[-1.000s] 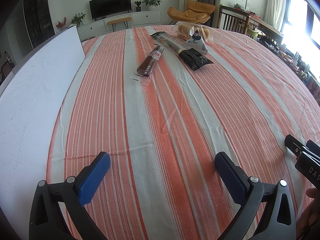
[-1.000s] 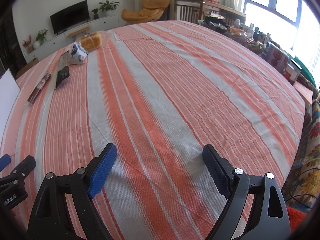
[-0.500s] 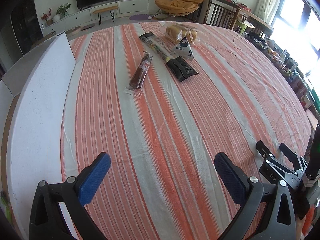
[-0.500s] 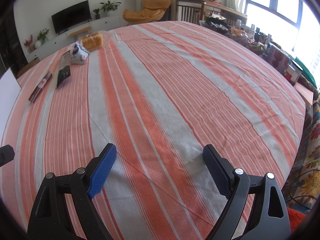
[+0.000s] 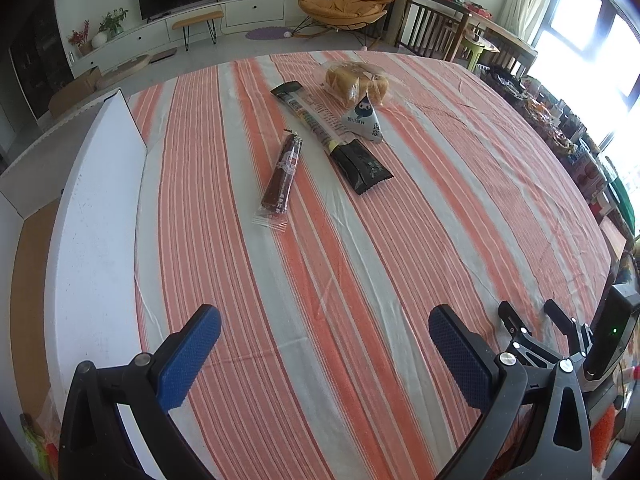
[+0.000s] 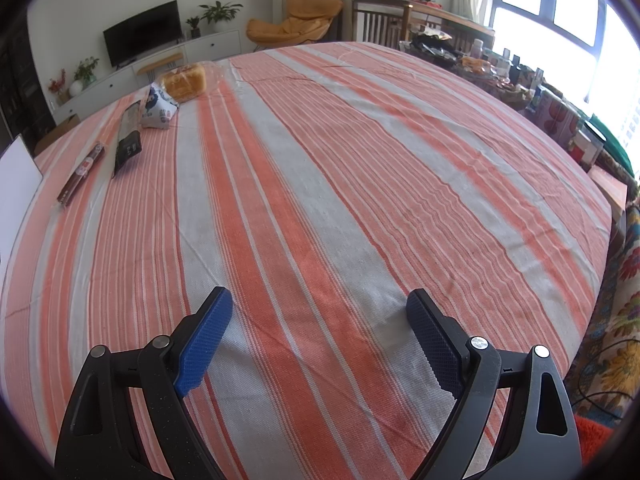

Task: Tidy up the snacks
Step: 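Lower the left gripper onto the brown sausage stick and grasp it, then lower the brown sausage stick and open the left gripper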

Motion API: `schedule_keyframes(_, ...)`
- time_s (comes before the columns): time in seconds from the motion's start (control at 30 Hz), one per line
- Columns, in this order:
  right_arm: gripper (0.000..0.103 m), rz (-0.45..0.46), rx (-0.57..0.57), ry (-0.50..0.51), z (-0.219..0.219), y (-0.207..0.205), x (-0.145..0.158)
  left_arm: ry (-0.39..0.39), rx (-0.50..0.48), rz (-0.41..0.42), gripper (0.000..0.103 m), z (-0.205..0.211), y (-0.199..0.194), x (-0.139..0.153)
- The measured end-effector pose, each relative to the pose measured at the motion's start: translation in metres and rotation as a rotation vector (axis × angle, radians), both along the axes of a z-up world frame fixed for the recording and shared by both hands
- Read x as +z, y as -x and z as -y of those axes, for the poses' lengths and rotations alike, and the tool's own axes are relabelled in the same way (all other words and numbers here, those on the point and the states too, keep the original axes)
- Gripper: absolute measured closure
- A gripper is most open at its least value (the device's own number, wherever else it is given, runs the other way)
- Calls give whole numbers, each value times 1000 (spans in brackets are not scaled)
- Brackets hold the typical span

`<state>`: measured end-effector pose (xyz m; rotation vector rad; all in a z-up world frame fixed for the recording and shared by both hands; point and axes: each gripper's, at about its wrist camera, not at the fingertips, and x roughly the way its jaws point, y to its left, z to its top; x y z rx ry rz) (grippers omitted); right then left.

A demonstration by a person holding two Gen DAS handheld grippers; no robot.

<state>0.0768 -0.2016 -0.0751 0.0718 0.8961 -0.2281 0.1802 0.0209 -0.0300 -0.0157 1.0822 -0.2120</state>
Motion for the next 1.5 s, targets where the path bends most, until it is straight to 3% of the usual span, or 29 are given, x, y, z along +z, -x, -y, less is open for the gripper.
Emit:
schedule_keyframes(0.13,12,0,-1,0,0,0,0,-41,32,37,0,-16,-27,11)
schedule_keyframes(0.27,12,-1,-2,1,0,0,-1,-53,67,2,3,-27,-54,-7)
schedule_keyframes(0.43,12,-1,-2,1,-1,-1,-1,-101,44,-40,31,-14,-87,-38)
schedule_keyframes(0.67,11,-1,2,-2,-1,-1,-1,-159,40,38,34,6,-124,-61)
schedule_keyframes(0.77,10,-1,3,-3,-1,-1,-2,-123,34,54,77,6,-125,-69)
schedule_keyframes(0.83,10,-1,3,-3,-1,-1,-2,-127,64,53,83,2,-121,-69)
schedule_keyframes(0.97,10,-2,4,-4,-1,-2,-1,-125,152,48,84,-6,-96,-65)
schedule_keyframes(1.1,10,-3,2,-5,-1,-2,-1,-113,206,60,84,-7,-45,-58)
schedule_keyframes(1.27,10,-2,5,-5,-1,-3,-1,-99,170,72,84,7,12,-60)
schedule_keyframes(1.37,10,-2,6,-4,-1,-3,-2,-72,169,73,84,8,25,-66)
schedule_keyframes(1.47,10,-3,3,-4,-1,-3,-2,-48,157,96,67,7,23,-69)
schedule_keyframes(1.5,10,-3,2,-4,-1,-3,-2,-49,150,94,44,7,23,-70)
